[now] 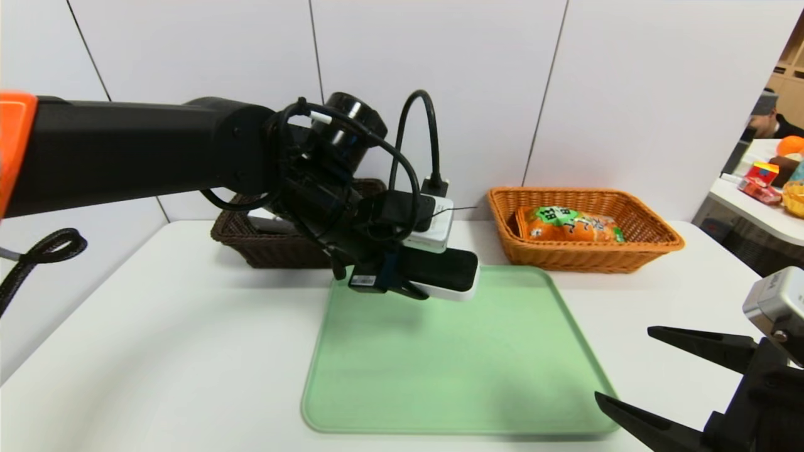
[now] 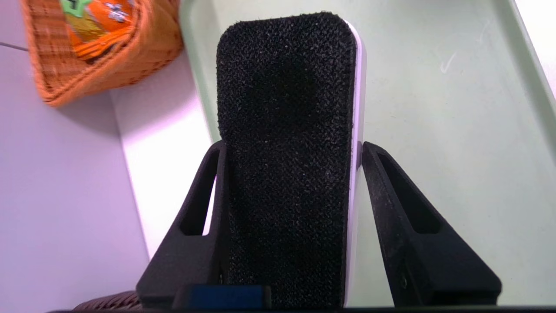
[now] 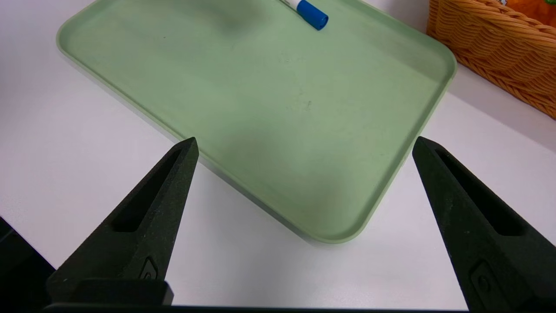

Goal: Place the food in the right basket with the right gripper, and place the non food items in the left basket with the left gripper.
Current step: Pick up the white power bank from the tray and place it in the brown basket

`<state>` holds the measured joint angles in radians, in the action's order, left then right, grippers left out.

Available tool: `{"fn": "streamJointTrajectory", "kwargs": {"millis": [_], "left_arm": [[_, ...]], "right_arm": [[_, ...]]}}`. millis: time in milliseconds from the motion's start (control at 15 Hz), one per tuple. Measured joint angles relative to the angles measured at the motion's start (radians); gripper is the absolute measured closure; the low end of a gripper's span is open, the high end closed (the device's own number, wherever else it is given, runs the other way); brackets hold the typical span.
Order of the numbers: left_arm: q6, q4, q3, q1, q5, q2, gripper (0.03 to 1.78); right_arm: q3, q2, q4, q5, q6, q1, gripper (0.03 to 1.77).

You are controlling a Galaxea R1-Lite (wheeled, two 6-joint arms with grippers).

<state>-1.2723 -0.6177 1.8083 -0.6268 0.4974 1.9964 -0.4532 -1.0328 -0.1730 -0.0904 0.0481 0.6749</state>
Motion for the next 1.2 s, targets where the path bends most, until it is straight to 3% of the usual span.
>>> {"fn": "streamJointTrajectory", "kwargs": {"millis": [400, 600, 867, 1200], "left_arm": [[0.036, 0.002, 0.024, 0.055, -0.003, -0.085, 0.88], [0.066, 0.005, 0.103, 0.096, -0.010, -0.089, 0.88], [0.156, 0.157, 0.173, 0.159, -0.080, -0.052, 0.88], [0.171, 0.181, 0.178, 0.267, -0.114, -0.013, 0.88]], "right_arm": [[0.001, -0.001, 0.001, -0.001, 0.000, 0.003, 0.10], [0.004, -0.001, 0.001, -0.001, 0.001, 0.003, 0.10], [0.004, -0.002, 0.001, -0.001, 0.002, 0.008, 0.10], [0.004, -0.003, 0.000, -0.001, 0.011, 0.010, 0.10]]}}
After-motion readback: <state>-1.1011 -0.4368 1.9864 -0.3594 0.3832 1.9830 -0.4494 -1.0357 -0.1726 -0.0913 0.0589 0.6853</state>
